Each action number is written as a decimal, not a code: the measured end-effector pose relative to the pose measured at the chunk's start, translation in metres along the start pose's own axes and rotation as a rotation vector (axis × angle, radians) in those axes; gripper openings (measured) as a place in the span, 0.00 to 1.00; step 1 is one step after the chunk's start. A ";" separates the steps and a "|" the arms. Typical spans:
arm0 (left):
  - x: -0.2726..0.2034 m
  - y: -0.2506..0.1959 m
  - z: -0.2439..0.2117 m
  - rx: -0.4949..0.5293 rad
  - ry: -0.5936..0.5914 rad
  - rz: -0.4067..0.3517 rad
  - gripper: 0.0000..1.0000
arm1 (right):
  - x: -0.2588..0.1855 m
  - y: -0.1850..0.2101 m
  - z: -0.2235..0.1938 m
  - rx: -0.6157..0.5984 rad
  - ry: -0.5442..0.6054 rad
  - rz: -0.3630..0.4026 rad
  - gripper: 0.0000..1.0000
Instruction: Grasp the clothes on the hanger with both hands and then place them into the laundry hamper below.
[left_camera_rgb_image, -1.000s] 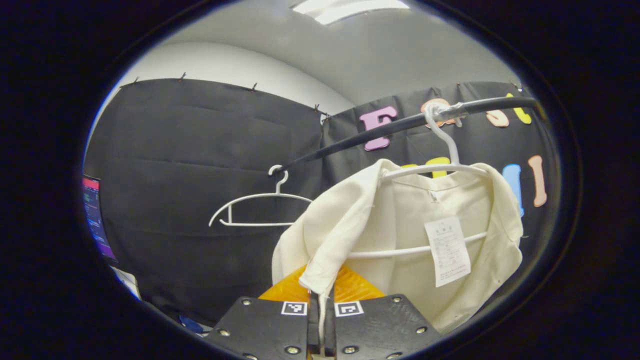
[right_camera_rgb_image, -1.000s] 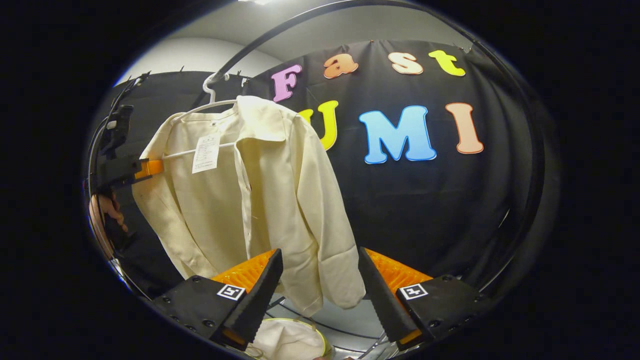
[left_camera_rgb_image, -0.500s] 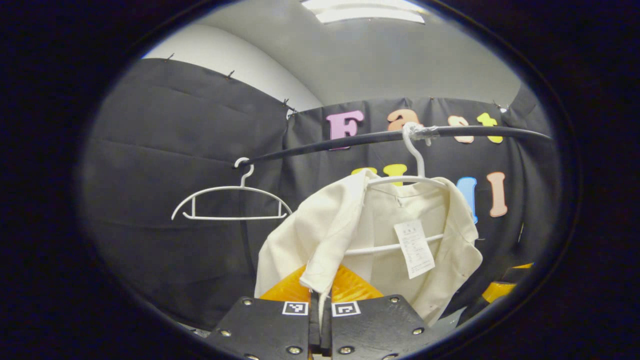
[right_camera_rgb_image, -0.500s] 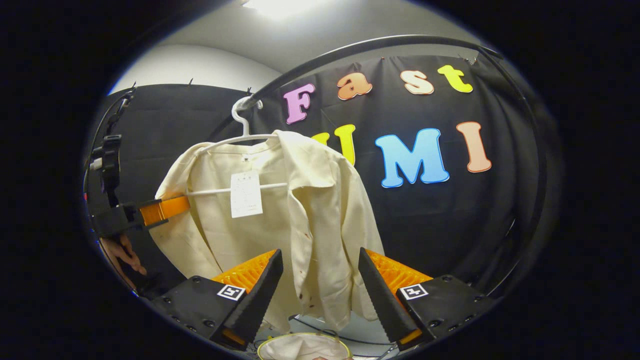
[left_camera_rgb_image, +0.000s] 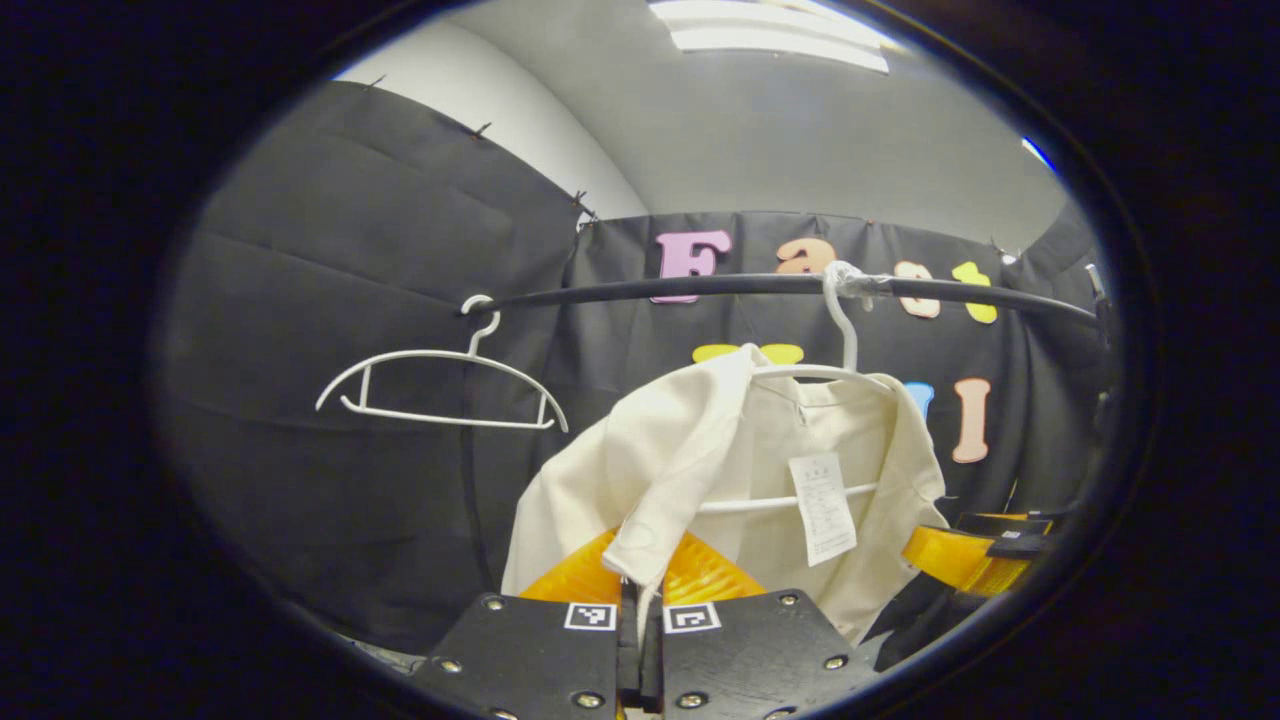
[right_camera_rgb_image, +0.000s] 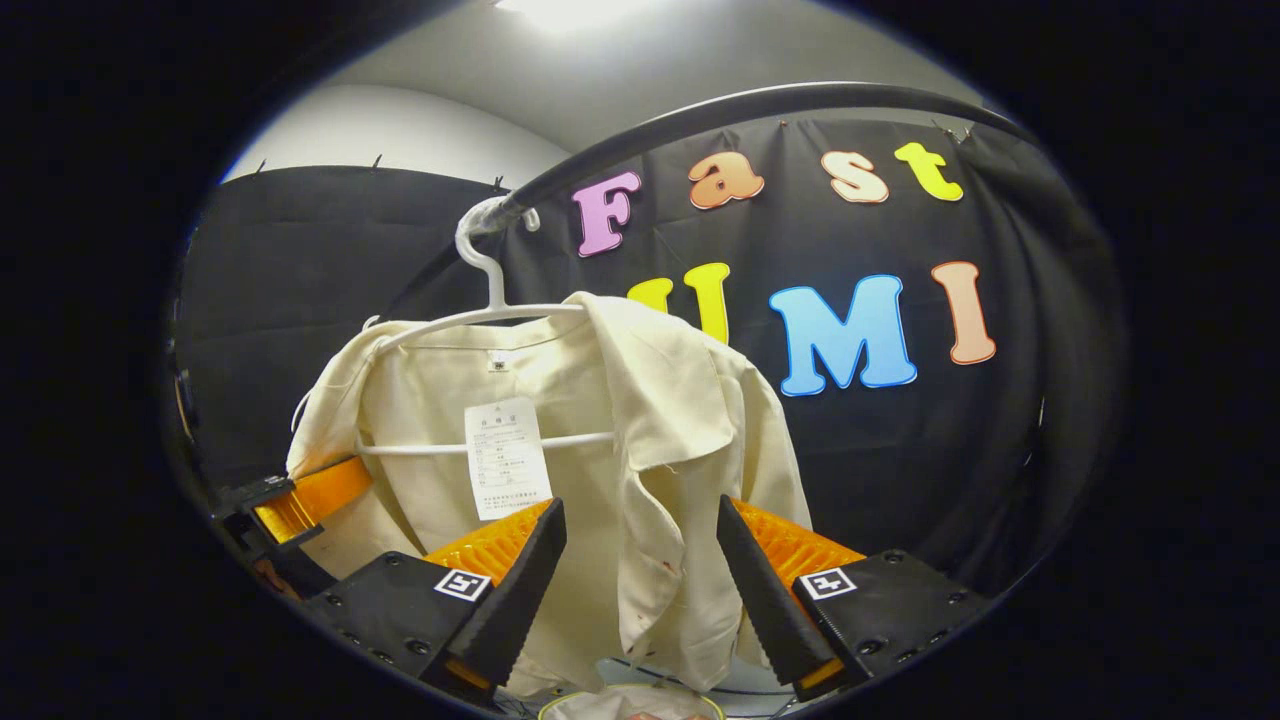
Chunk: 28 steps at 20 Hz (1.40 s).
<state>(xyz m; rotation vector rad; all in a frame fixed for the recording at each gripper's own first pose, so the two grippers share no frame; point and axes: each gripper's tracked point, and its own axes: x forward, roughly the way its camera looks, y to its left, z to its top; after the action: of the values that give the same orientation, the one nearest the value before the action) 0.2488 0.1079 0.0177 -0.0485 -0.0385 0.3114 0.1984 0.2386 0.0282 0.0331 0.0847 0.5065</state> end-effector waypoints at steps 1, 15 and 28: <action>-0.001 -0.001 -0.001 -0.001 0.000 -0.004 0.02 | 0.006 0.002 0.004 0.000 -0.005 -0.004 0.92; -0.001 0.002 -0.005 0.010 0.028 -0.001 0.02 | 0.080 -0.027 0.001 -0.114 -0.035 -0.149 0.91; -0.007 0.015 0.012 0.017 -0.007 0.003 0.02 | 0.068 -0.039 0.031 -0.165 -0.167 -0.071 0.01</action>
<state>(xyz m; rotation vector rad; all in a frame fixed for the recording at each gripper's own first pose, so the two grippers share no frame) 0.2372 0.1203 0.0290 -0.0304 -0.0422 0.3152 0.2789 0.2370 0.0519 -0.0889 -0.1194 0.4365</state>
